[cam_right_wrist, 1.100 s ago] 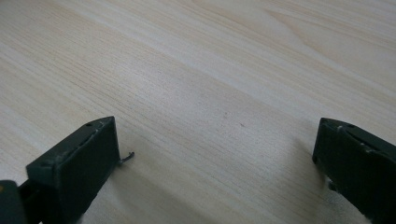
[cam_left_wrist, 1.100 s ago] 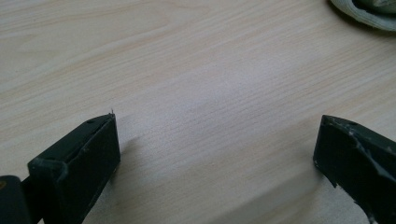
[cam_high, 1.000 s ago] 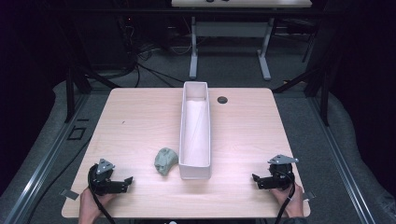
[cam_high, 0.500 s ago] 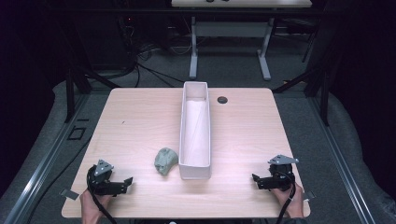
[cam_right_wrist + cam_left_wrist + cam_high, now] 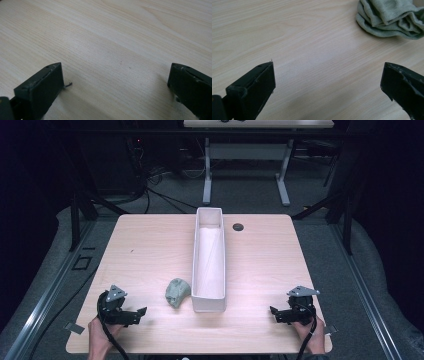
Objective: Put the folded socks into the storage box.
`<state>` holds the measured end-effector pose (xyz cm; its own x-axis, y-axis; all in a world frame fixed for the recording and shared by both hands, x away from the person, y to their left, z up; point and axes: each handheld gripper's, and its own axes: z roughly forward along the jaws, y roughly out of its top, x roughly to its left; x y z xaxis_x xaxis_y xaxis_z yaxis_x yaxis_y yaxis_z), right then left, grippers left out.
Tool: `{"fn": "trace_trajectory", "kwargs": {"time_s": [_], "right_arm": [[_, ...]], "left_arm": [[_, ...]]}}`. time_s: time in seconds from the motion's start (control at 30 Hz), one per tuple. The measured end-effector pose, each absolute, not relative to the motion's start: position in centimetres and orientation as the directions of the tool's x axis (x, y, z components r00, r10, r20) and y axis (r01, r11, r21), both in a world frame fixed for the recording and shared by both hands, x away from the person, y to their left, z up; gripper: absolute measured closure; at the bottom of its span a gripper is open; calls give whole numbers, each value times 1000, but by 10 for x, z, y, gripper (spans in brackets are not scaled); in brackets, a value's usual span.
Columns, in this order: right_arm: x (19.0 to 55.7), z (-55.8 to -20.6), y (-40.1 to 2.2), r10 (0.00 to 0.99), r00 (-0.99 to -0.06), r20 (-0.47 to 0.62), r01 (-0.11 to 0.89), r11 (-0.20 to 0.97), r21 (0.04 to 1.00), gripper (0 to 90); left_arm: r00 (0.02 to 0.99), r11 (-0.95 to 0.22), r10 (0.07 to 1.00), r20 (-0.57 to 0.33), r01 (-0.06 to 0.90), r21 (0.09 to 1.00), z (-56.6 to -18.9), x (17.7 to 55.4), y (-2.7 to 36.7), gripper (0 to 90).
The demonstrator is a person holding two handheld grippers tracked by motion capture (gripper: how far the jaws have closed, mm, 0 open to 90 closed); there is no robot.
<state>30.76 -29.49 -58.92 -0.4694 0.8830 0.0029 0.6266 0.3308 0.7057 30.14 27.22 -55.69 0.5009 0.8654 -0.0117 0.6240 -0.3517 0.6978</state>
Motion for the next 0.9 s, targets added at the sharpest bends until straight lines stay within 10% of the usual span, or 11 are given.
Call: {"fn": "trace_trajectory", "kwargs": {"time_s": [0.9], "right_arm": [[308,-589,-295,883,-469,3,625,330,707,0]], "left_arm": [[691,-575,722,-19,615,540,-507,355,203,0]]}}
